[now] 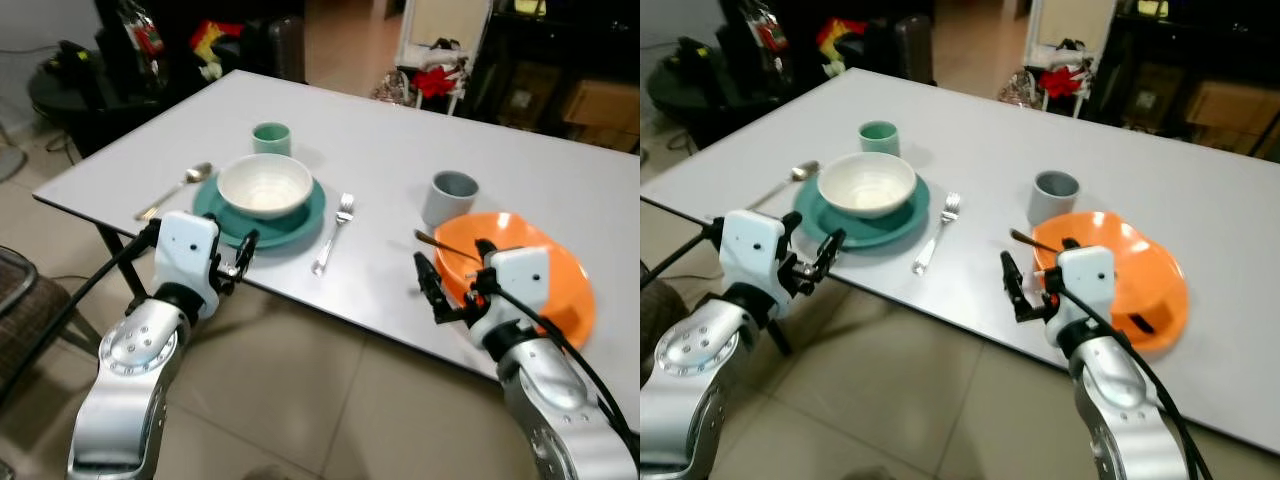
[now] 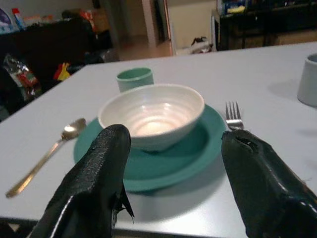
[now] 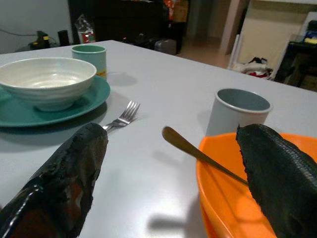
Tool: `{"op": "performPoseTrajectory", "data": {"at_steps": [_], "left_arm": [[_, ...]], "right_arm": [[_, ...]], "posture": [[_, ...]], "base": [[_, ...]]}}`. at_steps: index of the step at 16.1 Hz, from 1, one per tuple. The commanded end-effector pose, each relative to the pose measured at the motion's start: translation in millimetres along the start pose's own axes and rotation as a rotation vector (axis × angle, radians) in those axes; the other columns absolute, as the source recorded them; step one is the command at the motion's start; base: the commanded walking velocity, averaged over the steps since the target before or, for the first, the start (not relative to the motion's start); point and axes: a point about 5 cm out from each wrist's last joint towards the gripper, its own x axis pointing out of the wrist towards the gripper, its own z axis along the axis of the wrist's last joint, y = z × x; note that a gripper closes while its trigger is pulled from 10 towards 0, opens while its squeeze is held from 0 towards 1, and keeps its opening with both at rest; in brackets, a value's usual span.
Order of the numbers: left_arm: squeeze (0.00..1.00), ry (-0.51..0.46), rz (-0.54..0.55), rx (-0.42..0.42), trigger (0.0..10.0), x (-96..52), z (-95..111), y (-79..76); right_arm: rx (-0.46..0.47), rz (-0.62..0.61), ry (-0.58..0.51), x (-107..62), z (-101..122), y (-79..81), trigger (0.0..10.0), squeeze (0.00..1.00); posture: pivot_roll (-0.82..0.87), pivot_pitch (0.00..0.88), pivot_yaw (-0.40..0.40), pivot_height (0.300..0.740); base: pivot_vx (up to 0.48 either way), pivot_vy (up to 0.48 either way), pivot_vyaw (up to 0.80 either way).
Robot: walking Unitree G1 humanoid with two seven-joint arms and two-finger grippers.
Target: Setting the table
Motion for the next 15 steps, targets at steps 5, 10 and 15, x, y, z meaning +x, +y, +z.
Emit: {"op": "performPoseTrajectory", "data": {"at_steps": [5, 10, 15], "left_arm": [[0.0, 0.014, 0.004, 0.016, 10.0, -2.8, 0.6, 4.6], [0.0, 0.012, 0.005, 0.016, 10.0, -2.6, 2.5, 5.8], [0.0, 0.011, 0.007, 0.007, 10.0, -1.5, 4.7, 5.5]], "right_arm": [[0.035, 0.019, -0.012, 2.6, -2.1, 5.6, 10.0, 0.0], [0.045, 0.025, -0.012, 3.0, -4.2, 5.9, 10.0, 0.0], [0.054, 0.029, -0.015, 2.6, -5.7, 4.0, 10.0, 0.0]], "posture": [[0.09, 0.0, -0.027, 0.74], [0.1, 0.0, -0.03, 0.74], [0.1, 0.0, -0.033, 0.74]], "base": [[0.0, 0.352, 0.8], [0.0, 0.353, 0.8], [0.0, 0.347, 0.8]]}}
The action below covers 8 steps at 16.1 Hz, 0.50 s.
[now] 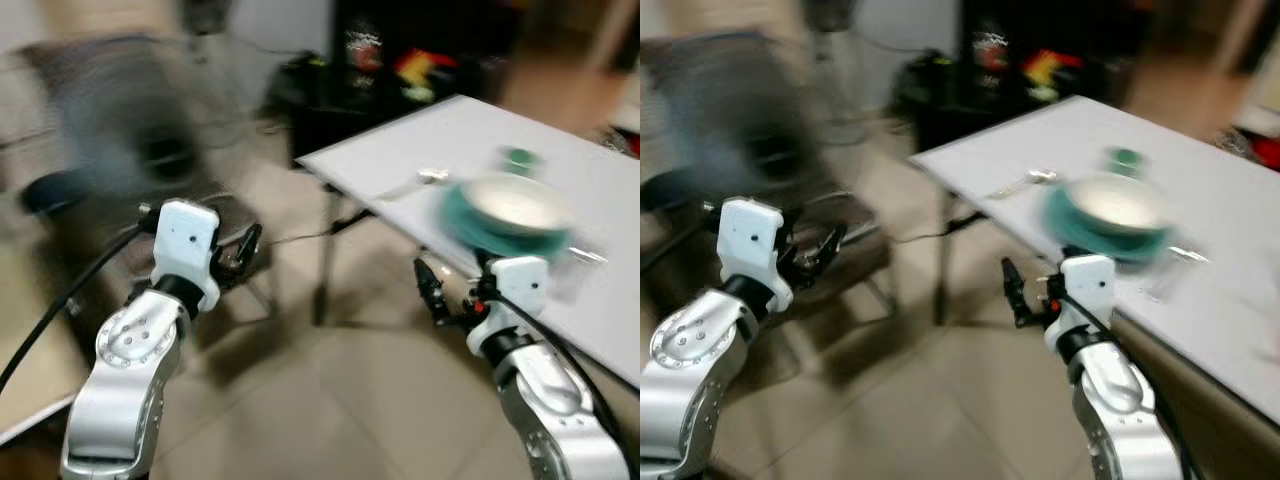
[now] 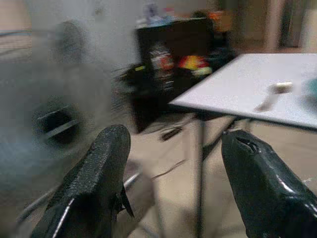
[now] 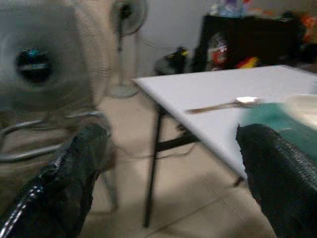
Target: Setting the table
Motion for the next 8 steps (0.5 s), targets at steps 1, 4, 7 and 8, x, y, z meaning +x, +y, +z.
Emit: {"op": "performPoseTrajectory", "data": {"at_steps": [1, 4, 7, 8], "left_arm": [[0.0, 0.012, 0.013, -0.003, 10.0, -1.0, -1.2, 2.4], [0.0, 0.008, 0.014, -0.005, 10.0, -0.7, 0.5, 2.2], [0.0, 0.004, 0.011, -0.003, 10.0, -0.1, 2.6, 1.2], [0.0, 0.004, 0.011, -0.003, 10.0, -0.1, 2.6, 1.2]], "right_arm": [[-0.002, 0.025, -0.034, 1.7, 7.2, 2.6, 10.0, 0.0], [0.0, 0.031, -0.034, 1.7, 7.2, 0.6, 10.0, 0.0], [-0.004, 0.034, -0.035, 1.6, 7.0, -2.7, 10.0, 0.0], [-0.004, 0.034, -0.035, 1.6, 7.0, -2.7, 10.0, 0.0]], "posture": [[0.1, 0.0, -0.035, 0.74], [0.1, 0.0, -0.038, 0.74], [0.1, 0.0, -0.038, 0.74], [0.1, 0.0, -0.038, 0.74]], "base": [[0.0, 0.345, 0.8], [0.0, 0.342, 0.8], [0.0, 0.342, 0.8], [0.0, 0.345, 0.8]]}}
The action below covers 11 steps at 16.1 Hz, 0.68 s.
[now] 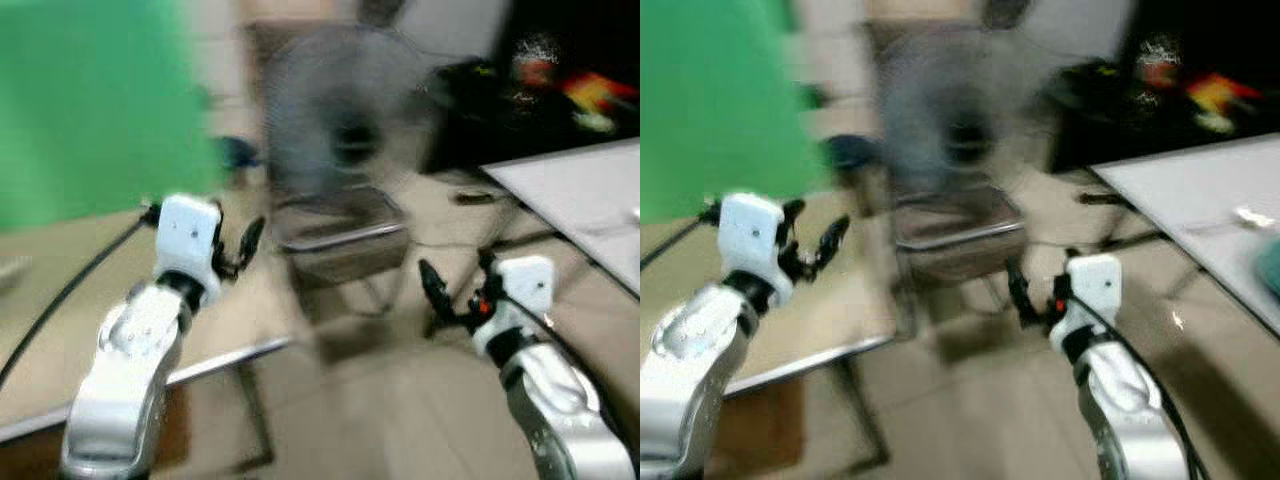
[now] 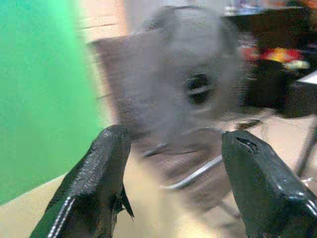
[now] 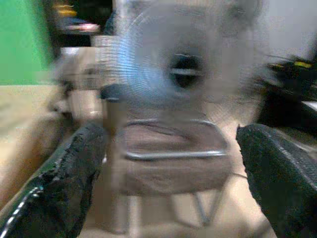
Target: Setting the table
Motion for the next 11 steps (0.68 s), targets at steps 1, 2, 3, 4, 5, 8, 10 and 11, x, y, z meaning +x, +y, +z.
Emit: {"op": "performPoseTrajectory", "data": {"at_steps": [1, 2, 3, 4, 5, 8, 10, 11], "left_arm": [[0.0, 0.006, 0.004, -0.003, 10.0, 0.2, 0.0, 0.1], [0.0, 0.006, 0.004, -0.003, 10.0, 0.4, 0.2, 0.0], [0.0, 0.005, 0.002, -0.003, 10.0, 1.1, 0.8, 0.4], [0.0, 0.004, 0.001, -0.001, 10.0, 1.7, 1.2, 0.9], [0.0, 0.004, 0.001, 0.0, 10.0, 2.1, 1.5, 1.1], [0.0, 0.004, -0.001, 0.001, 10.0, 2.9, 2.0, 1.9], [0.0, 0.004, 0.0, 0.001, 10.0, 3.3, 2.1, 2.1], [0.0, 0.004, -0.001, 0.001, 10.0, 3.5, 2.3, 2.3]], "right_arm": [[-0.006, 0.015, -0.029, 0.7, 6.7, 0.1, 10.0, 0.0], [-0.006, 0.015, -0.029, 0.4, 6.7, -0.2, 10.0, 0.0], [0.004, 0.004, -0.032, -0.1, 6.9, -1.1, 10.0, 0.0], [0.046, -0.011, -0.036, -0.7, 6.7, -2.0, 10.0, 0.0], [0.075, -0.02, -0.033, -1.1, 5.9, -2.6, 10.0, 0.0], [0.085, -0.018, -0.036, -1.5, 5.8, -1.2, 10.0, 0.0], [0.094, -0.022, -0.036, -1.7, 6.1, -1.6, 10.0, 0.0], [0.095, -0.023, -0.035, -1.5, 6.5, -2.1, 10.0, 0.0]], "posture": [[0.1, 0.0, -0.037, 0.74], [0.1, 0.0, -0.037, 0.74], [0.1, 0.0, -0.035, 0.74], [0.1, 0.0, -0.035, 0.74], [0.1, 0.0, -0.034, 0.74], [0.1, 0.0, -0.035, 0.74], [0.09, 0.0, -0.035, 0.74], [0.09, 0.0, -0.035, 0.74]], "base": [[0.0, 0.345, 0.8], [0.0, 0.345, 0.8], [0.0, 0.345, 0.8], [0.0, 0.345, 0.0], [0.0, 0.345, 0.0], [0.0, 0.342, 0.0], [0.0, 0.343, 0.0], [0.0, 0.345, 0.0]]}}
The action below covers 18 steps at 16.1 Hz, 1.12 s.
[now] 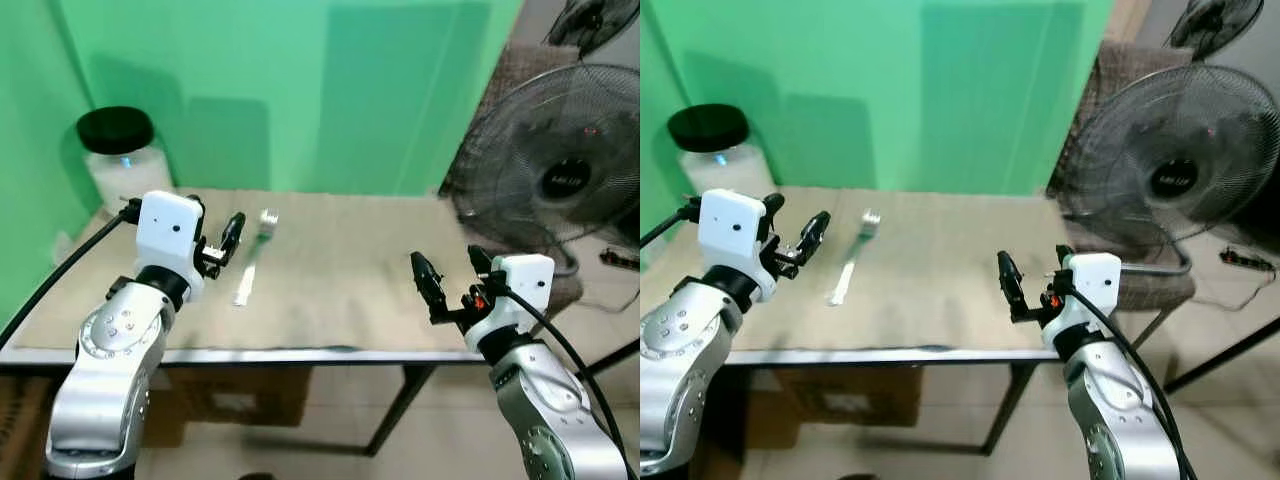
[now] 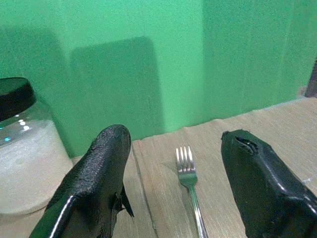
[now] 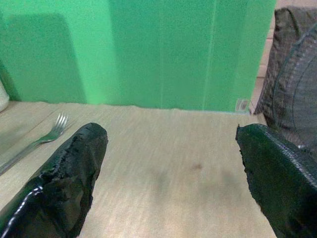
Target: Setting the table
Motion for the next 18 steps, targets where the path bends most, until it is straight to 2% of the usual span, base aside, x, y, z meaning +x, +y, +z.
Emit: {"op": "performPoseTrajectory", "data": {"at_steps": [1, 2, 4, 7, 9, 11, 13, 15, 16, 17, 18], "left_arm": [[0.0, -0.005, -0.031, -0.007, 10.0, 3.1, 2, -6.1], [0.0, -0.004, -0.033, -0.006, 10.0, 3.3, 2, -6.0], [0.0, -0.008, -0.052, 0.069, 10.0, 4.0, 4, -6.2], [0.0, 0.007, -0.044, 0.049, 10.0, 3.8, 0, -7.3], [0.0, 0.035, -0.054, 0.036, 10.0, 4.6, -5, -9.6], [0.0, 0.061, -0.083, 0.057, 10.0, 7.1, -10, -13.3], [0.0, 0.062, -0.088, 0.043, 10.0, 13.5, -10, -13.4], [0.0, 0.121, -0.095, -0.008, 10.0, 21.7, -18, -12.0], [1.0, 0.147, -0.104, -0.05, 10.0, 27.9, -21, -13.6], [1.0, 0.159, -0.112, -0.077, 10.0, 40.1, -22, -12.3], [1.0, 0.156, -0.116, -0.079, 10.0, 44.9, -21, -11.3]], "right_arm": [[-0.012, -0.031, 0.0, -2.2, 3, -7.6, 10.0, 0.0], [-0.013, -0.033, 0.001, -2.4, 3, -8.0, 10.0, 0.0], [0.006, -0.039, 0.008, -1.6, 2, -8.2, 10.0, 0.0], [0.009, -0.061, 0.036, -1.4, -3, -10.7, 10.0, 0.0], [0.018, -0.067, 0.045, -0.7, -6, -10.8, 10.0, 0.0], [0.027, -0.056, 0.063, -1.9, -8, -11.3, 10.0, 0.0], [0.018, -0.033, 0.067, -3.4, -6, -12.5, 10.0, 0.0], [0.01, -0.016, 0.073, -3.9, -4, -14.8, 10.0, 0.0], [-0.006, 0.013, 0.087, -6.8, -3, -16.9, 10.0, 0.0], [-0.018, 0.11, 0.111, -10.6, -2, -14.4, 10.0, 0.0], [-0.022, 0.151, 0.12, -11.7, -2, -12.4, 10.0, 0.0]], "posture": [[0.09, 0.0, -0.036, 0.74], [0.09, 0.0, -0.038, 0.74], [0.09, 0.0, -0.042, 0.74], [0.1, 0.0, -0.045, 0.74], [0.1, 0.0, -0.04, 0.74], [0.1, 0.0, -0.041, 0.74], [0.09, 0.0, -0.039, 0.74], [0.06, 0.0, -0.031, 0.74], [0.05, 0.0, -0.024, 0.74], [0.02, 0.0, -0.023, 0.74], [0.02, 0.0, -0.023, 0.74]], "base": [[0.0, 0.345, 0.0], [0.0, 0.334, 0.0], [0.0, -0.24, 0.0], [0.0, -0.48, 0.0], [0.0, 0.0, 0.0], [0.0, 0.0, 0.0], [0.0, 0.0, 0.0], [0.0, 0.0, 0.0], [0.0, 0.0, 0.0], [0.0, 0.0, 0.0], [0.0, 0.0, 0.0]]}}
